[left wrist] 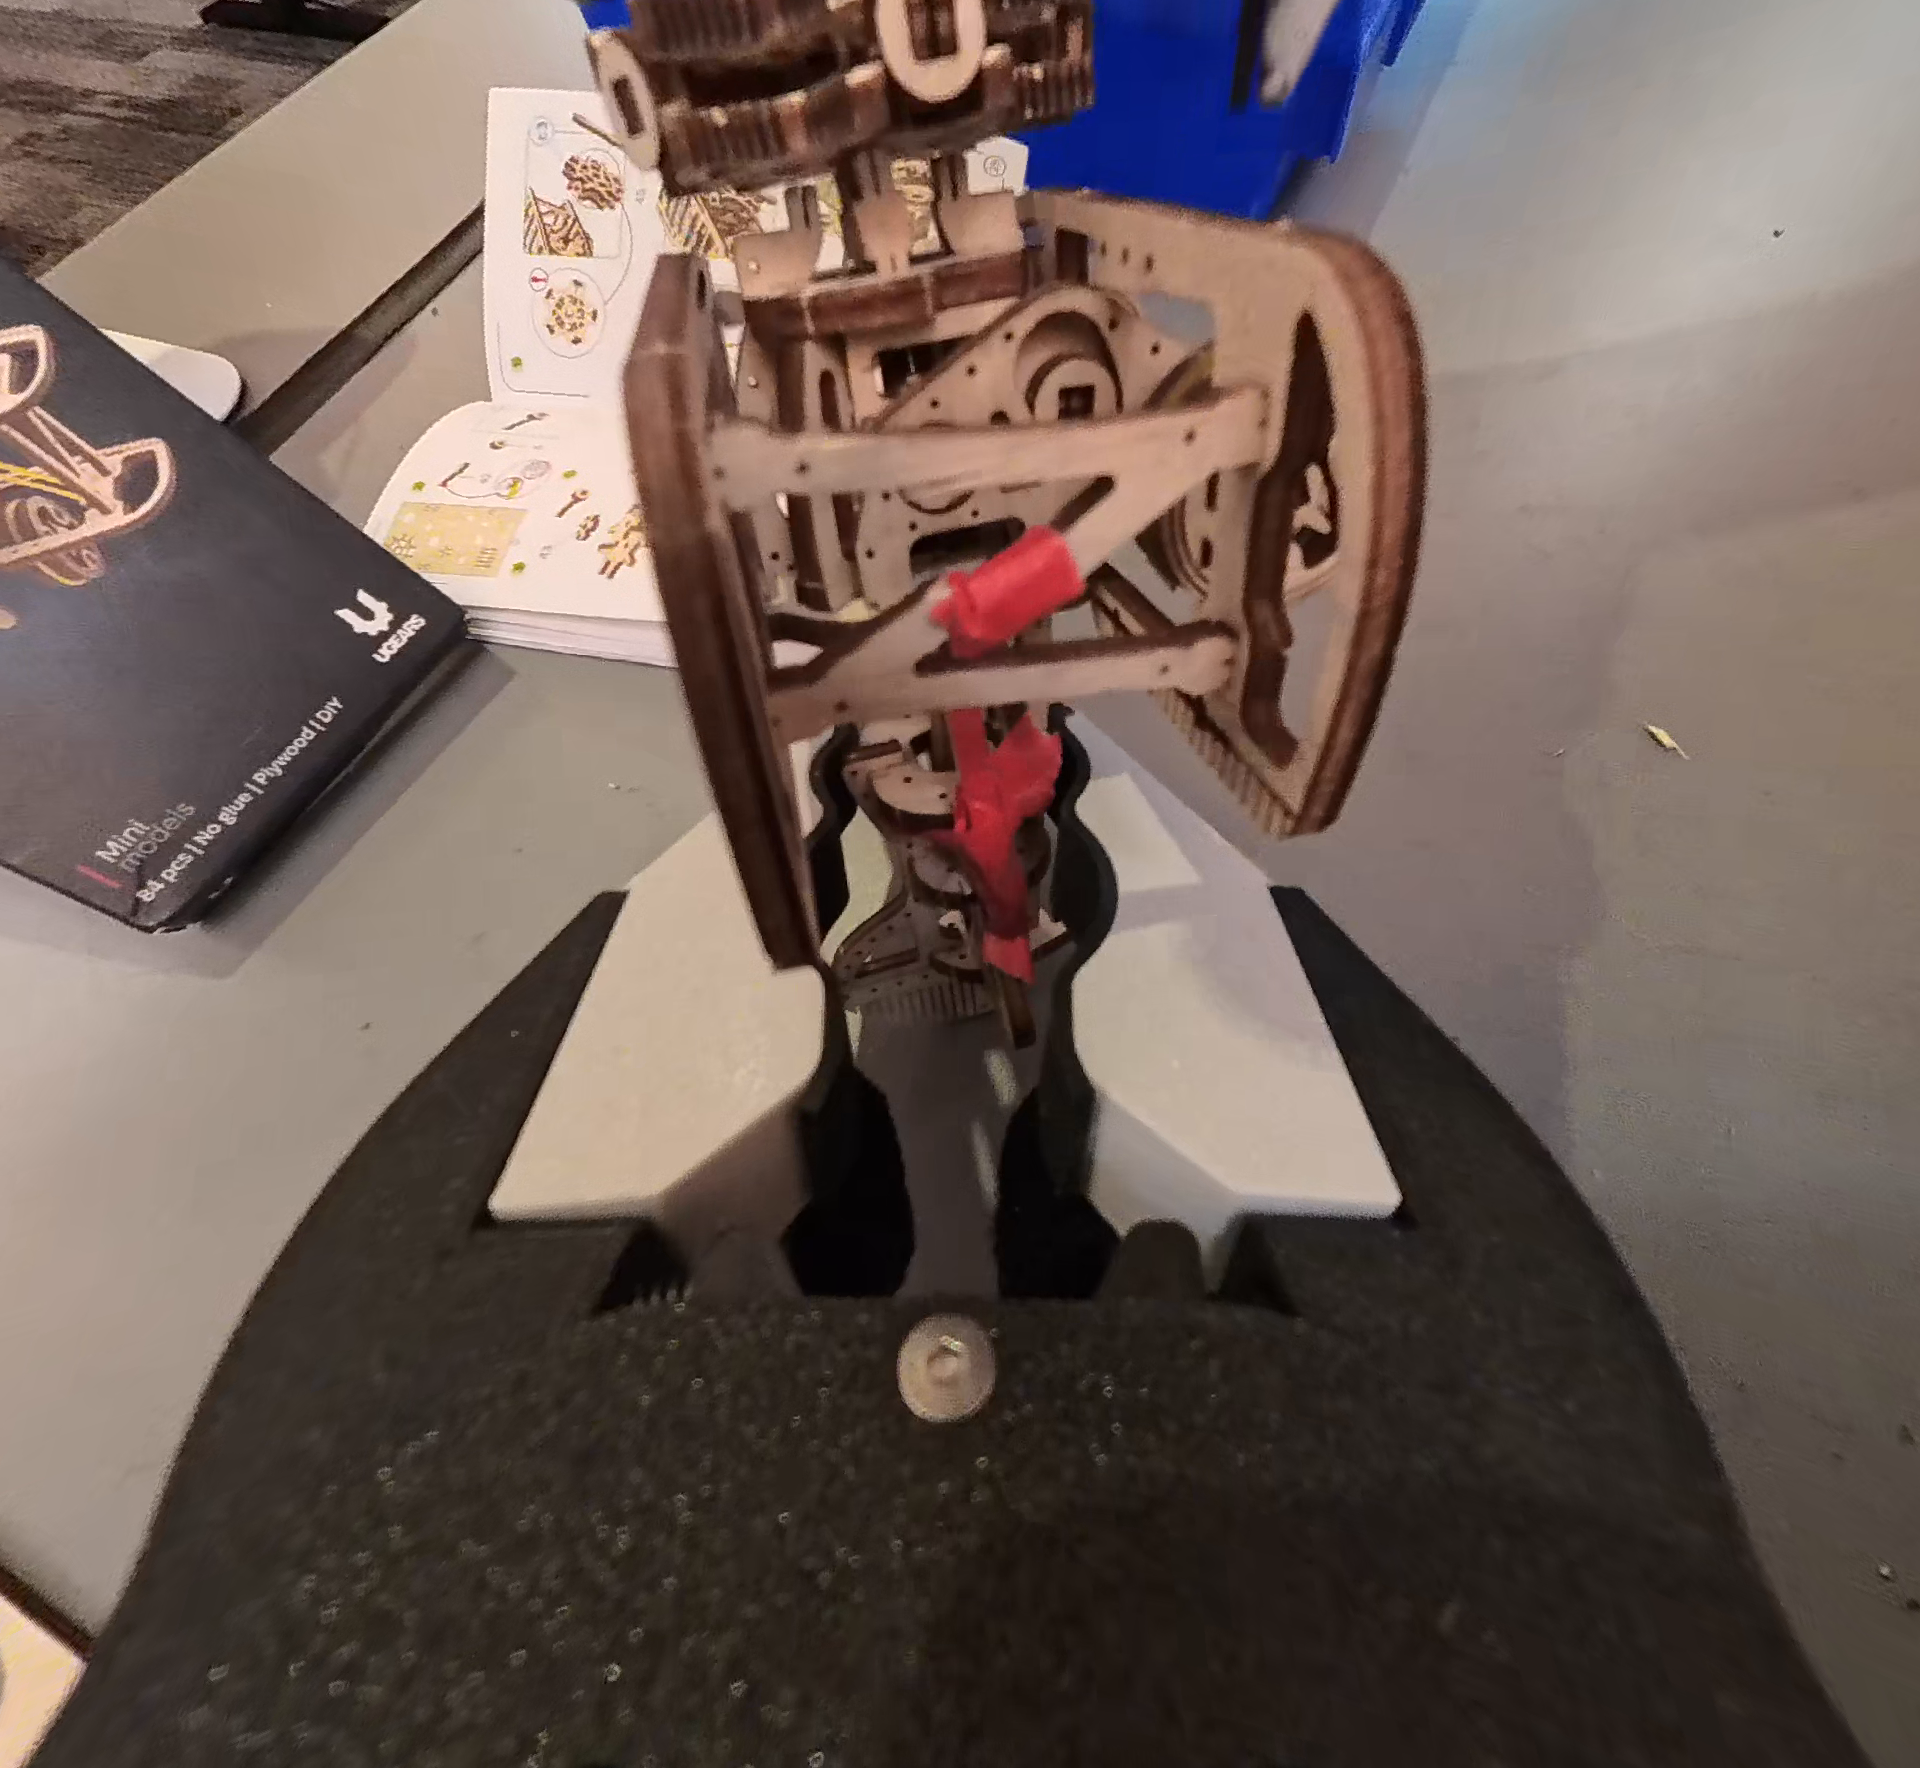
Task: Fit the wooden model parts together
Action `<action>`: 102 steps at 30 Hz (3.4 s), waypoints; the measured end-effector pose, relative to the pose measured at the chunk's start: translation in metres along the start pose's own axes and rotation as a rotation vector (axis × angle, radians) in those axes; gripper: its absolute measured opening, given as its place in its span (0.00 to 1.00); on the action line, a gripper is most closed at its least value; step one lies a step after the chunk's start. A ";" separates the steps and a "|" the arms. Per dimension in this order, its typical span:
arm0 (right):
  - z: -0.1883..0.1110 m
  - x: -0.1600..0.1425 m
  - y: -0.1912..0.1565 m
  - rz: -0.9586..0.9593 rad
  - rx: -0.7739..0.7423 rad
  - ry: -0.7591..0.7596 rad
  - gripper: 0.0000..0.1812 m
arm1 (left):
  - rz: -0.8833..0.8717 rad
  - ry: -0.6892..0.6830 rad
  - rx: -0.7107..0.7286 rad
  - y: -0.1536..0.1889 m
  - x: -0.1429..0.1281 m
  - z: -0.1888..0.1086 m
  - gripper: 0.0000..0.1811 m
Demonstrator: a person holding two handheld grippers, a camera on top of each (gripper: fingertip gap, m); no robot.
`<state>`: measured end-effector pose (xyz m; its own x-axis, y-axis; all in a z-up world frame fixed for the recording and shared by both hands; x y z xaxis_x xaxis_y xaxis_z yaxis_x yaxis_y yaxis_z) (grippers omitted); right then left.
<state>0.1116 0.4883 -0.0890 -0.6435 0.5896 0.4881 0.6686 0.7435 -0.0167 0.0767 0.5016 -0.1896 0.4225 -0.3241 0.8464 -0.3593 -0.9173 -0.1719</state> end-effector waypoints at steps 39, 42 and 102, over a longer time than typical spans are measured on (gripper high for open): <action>-0.003 0.003 0.003 0.142 -0.033 -0.070 0.29 | 0.018 -0.010 0.003 0.001 0.000 0.002 0.18; -0.013 -0.003 0.006 0.162 -0.011 -0.053 0.29 | 0.030 -0.011 0.008 0.002 0.000 0.002 0.18; 0.005 -0.004 0.008 0.563 0.149 0.027 0.23 | -0.032 0.004 0.002 -0.004 0.000 -0.001 0.18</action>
<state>0.1180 0.4938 -0.0959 -0.1932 0.9001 0.3904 0.8439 0.3555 -0.4018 0.0771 0.5051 -0.1885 0.4302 -0.2935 0.8537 -0.3440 -0.9276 -0.1455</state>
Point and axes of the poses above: each gripper's, where its closed fingertips meet, z out along the fingers, x out of its top, y = z × x across the jaws, the point moved 2 cm from there along -z, back along the fingers, and after that the axes turned 6 degrees about z, right-handed, at the moved point
